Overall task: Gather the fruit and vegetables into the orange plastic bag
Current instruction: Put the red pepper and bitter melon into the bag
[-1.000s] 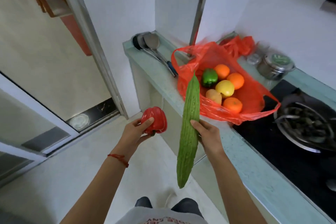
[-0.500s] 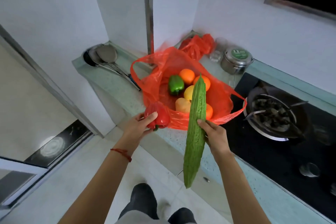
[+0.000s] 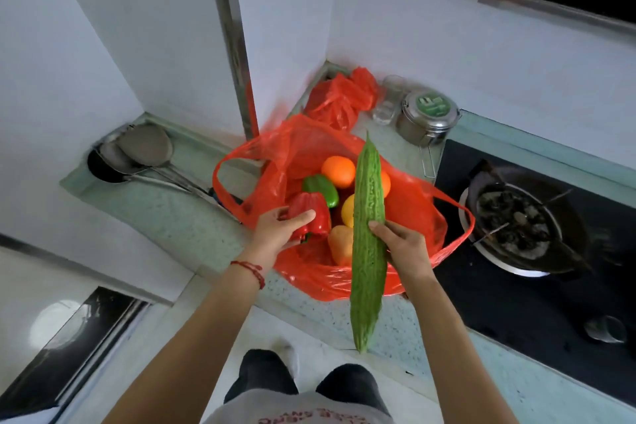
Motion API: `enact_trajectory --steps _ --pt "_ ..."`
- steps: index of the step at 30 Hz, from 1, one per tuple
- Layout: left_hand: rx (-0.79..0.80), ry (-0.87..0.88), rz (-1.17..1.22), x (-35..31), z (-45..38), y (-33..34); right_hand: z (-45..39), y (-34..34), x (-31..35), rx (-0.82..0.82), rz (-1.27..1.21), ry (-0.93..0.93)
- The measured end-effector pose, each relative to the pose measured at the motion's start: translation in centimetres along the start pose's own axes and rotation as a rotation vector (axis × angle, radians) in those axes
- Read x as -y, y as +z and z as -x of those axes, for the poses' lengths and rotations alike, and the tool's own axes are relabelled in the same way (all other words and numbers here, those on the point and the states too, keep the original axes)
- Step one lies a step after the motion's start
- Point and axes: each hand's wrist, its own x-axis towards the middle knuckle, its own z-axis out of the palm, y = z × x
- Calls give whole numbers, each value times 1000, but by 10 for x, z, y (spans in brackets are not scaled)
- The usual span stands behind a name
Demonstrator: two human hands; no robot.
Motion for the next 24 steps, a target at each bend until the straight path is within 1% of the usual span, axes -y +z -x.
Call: enact_trajectory --steps 5,9,13,18,24 --pt "-28 -35 -83 10 -13 6 -19 -2 2 -12 38 21" --pt "-72 -34 -205 19 -26 2 -36 -3 4 44 55 36" --pt "-108 -7 -339 23 -29 3 -54 -2 11 111 133 39" --pt "-125 3 -371 23 -31 7 -75 3 25 211 253 13" --pt "-139 22 -333 26 -30 12 -105 12 37 251 478 -56"
